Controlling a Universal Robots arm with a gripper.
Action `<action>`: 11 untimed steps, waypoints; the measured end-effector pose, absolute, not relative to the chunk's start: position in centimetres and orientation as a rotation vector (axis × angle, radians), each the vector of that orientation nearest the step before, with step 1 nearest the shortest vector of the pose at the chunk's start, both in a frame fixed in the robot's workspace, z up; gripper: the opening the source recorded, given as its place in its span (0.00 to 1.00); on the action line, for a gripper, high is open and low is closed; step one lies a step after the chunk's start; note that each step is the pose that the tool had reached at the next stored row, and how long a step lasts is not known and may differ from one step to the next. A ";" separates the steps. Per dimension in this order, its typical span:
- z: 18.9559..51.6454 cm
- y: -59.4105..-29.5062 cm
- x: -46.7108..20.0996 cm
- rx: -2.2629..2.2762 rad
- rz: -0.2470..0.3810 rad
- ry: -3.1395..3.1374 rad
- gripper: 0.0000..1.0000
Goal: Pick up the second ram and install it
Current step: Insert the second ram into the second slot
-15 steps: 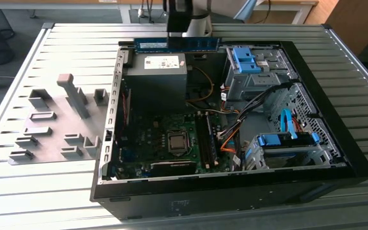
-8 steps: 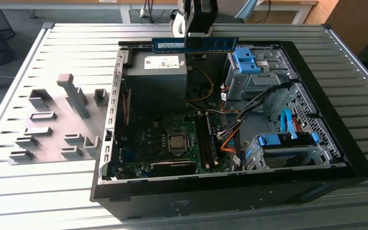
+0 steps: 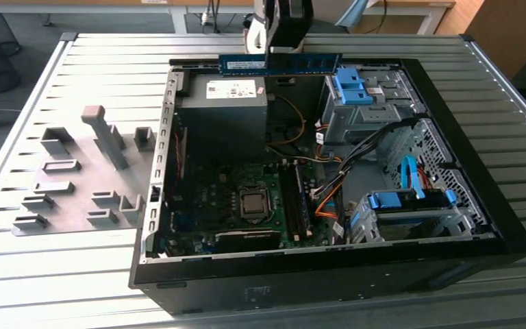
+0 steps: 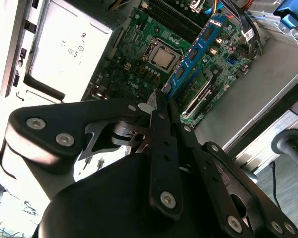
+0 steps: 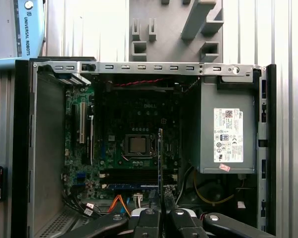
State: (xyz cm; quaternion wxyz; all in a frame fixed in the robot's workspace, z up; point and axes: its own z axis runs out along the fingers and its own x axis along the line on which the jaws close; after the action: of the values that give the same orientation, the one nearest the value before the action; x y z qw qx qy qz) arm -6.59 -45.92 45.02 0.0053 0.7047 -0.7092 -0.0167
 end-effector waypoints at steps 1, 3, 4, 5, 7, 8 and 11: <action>45.0 -45.9 -6.6 2.207 -0.052 -2.221 0.14; 45.0 -45.9 -6.6 2.207 -0.052 -2.221 0.14; 45.0 -45.9 -6.6 2.207 -0.052 -2.221 0.14; 45.0 -45.9 -6.6 2.206 -0.052 -2.221 0.14; 45.0 -45.9 -6.6 2.199 -0.052 -2.228 0.14; 45.0 -45.9 -6.6 2.192 -0.052 -2.235 0.14; 44.9 -45.9 -6.6 2.146 -0.052 -2.280 0.14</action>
State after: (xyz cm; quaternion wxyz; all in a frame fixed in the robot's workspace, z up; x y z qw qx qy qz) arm -6.58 -45.92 44.94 0.0050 0.6853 -0.7280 -0.0166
